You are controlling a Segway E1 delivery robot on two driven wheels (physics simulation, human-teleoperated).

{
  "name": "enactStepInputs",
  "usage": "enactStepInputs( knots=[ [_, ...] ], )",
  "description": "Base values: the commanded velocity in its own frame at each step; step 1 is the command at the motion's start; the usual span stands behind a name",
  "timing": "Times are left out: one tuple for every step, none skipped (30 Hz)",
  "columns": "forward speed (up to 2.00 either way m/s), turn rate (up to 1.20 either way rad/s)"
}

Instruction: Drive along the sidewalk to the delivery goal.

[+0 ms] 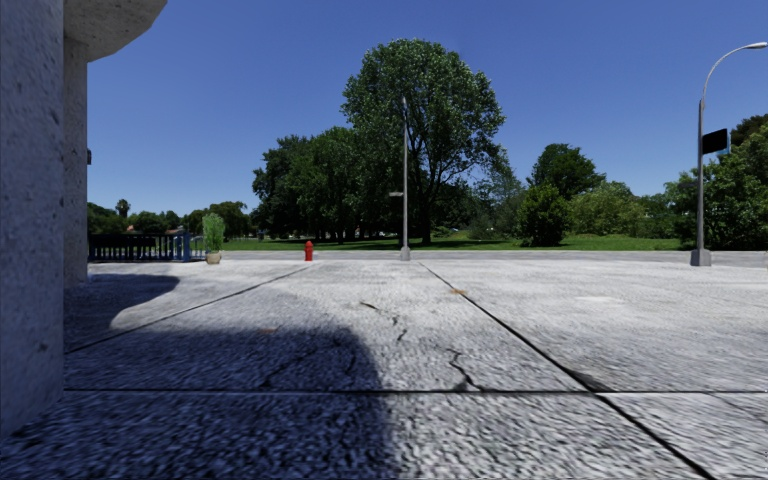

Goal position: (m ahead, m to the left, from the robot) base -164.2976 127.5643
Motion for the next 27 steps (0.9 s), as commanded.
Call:
enactStepInputs(
  knots=[
    [2.00, 0.00],
    [2.00, 0.00],
    [2.00, 0.00],
    [2.00, 0.00],
    [2.00, 0.00],
    [2.00, 0.00],
    [2.00, 0.00],
    [2.00, 0.00],
    [2.00, 0.00],
    [2.00, 0.00],
    [2.00, 0.00],
    [2.00, 0.00],
    [2.00, 0.02],
    [2.00, 0.05],
    [2.00, 0.05],
    [2.00, 0.06],
    [2.00, 0.10],
    [2.00, 0.23],
    [2.00, 0.23],
    [2.00, 0.32],
    [2.00, 0.42],
    [2.00, 0.53],
    [2.00, 0.57],
    [2.00, 0.57],
    [2.00, 0.56],
    [2.00, 0.53],
    [2.00, 0.53]
  ],
)
